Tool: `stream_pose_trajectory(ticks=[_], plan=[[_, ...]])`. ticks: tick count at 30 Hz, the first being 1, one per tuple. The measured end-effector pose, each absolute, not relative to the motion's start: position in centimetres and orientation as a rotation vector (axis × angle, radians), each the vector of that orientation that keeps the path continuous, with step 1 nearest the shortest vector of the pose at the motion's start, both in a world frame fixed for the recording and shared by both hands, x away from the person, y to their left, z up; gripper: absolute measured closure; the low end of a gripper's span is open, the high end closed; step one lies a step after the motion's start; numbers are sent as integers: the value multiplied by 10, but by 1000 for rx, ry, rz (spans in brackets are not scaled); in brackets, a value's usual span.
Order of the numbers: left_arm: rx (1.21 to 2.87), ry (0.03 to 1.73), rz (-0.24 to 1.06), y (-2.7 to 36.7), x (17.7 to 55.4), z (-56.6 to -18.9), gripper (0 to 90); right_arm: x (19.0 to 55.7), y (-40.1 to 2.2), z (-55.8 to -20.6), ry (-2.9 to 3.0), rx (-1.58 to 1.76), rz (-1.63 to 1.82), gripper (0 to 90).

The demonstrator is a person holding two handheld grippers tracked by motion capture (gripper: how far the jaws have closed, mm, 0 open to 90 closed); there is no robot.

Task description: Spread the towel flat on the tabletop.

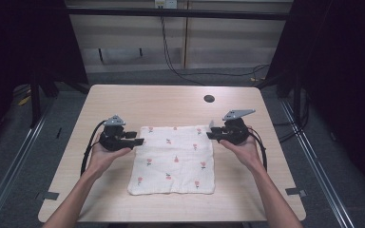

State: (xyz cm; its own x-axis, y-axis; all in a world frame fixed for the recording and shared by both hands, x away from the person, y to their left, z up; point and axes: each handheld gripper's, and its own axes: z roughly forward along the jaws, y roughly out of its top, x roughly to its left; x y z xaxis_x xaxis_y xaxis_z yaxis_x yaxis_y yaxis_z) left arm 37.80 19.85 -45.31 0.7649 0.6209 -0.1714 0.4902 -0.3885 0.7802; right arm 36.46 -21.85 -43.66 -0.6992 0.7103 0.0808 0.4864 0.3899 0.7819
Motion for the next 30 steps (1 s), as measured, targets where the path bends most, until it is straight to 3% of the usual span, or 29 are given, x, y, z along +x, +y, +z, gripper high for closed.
stream_pose_trajectory(ticks=[11,17,30], plan=[[2108,729,126,208,330,-459,590,316,-219,-440,2480,997,1249,622],[2166,663,-6,198,314,-475,610,289,-203,-460,2605,940,1232,658],[2288,652,92,190,315,-494,566,284,-187,-496,2673,888,1080,601]])
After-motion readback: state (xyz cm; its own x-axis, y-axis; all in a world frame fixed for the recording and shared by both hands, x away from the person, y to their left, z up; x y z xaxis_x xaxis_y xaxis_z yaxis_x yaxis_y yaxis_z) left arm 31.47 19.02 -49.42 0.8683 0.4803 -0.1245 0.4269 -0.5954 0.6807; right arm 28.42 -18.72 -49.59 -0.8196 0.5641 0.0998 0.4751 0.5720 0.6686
